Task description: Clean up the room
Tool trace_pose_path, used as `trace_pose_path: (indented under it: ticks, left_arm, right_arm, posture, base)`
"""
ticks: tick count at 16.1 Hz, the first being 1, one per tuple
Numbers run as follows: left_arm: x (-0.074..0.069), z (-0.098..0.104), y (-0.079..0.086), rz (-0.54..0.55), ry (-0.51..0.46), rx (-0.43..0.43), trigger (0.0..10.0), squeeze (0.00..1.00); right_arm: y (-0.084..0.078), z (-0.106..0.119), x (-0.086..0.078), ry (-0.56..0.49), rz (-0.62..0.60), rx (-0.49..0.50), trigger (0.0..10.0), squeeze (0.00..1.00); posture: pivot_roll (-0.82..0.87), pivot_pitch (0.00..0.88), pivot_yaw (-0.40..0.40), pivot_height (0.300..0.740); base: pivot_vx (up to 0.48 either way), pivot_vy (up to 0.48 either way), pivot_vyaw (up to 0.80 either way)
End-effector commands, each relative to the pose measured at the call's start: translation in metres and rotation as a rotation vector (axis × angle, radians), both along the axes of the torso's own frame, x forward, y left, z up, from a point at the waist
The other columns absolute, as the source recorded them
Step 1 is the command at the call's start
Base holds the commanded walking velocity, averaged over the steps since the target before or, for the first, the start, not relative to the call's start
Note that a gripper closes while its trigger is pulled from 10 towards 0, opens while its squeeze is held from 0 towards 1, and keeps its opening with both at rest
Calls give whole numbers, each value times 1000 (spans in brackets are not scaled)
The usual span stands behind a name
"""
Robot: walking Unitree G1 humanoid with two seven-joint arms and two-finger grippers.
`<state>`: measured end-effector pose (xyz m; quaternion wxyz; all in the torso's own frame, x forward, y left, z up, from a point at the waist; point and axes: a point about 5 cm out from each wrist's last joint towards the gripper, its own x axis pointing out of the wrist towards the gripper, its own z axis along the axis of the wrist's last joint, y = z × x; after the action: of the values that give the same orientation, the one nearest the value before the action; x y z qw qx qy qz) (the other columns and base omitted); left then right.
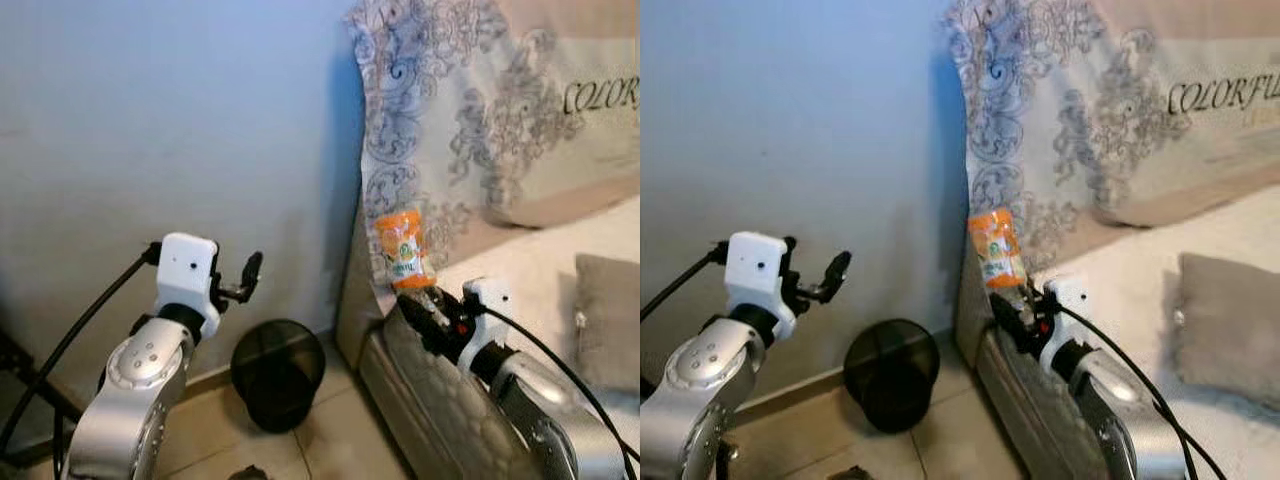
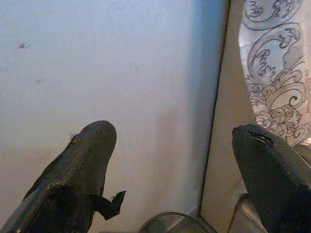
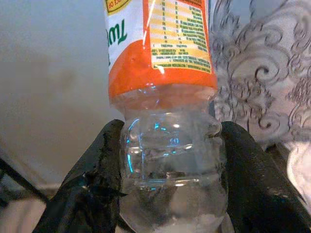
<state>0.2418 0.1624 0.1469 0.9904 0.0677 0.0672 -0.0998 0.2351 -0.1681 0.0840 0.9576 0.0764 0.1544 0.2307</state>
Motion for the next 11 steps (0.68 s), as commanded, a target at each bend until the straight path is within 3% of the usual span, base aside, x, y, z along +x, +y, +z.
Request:
trace_pose_path:
  ticks: [1, 5, 8, 11]
  left_arm:
    - [0, 1, 0, -9, -9, 16, 10000, 0]
    - [0, -1, -3, -18, 3, 20, 10000, 0]
    - [-2, -3, -3, -27, 12, 22, 10000, 0]
    - [-2, -2, -3, -27, 19, 19, 10000, 0]
  right_arm:
    - [1, 1, 6, -5, 17, -24, 10000, 0]
    - [6, -6, 9, 20, 70, -75, 10000, 0]
    - [6, -9, 12, 29, 76, -107, 10000, 0]
    - [0, -13, 12, 43, 75, -135, 10000, 0]
  posture:
    - [61, 0, -27, 740]
    - [68, 0, -35, 740]
    - [75, 0, -40, 740]
    - [72, 0, -35, 740]
  base:
    - [251, 0, 569]
    - [256, 0, 481]
    - [255, 0, 800]
    - [256, 0, 0]
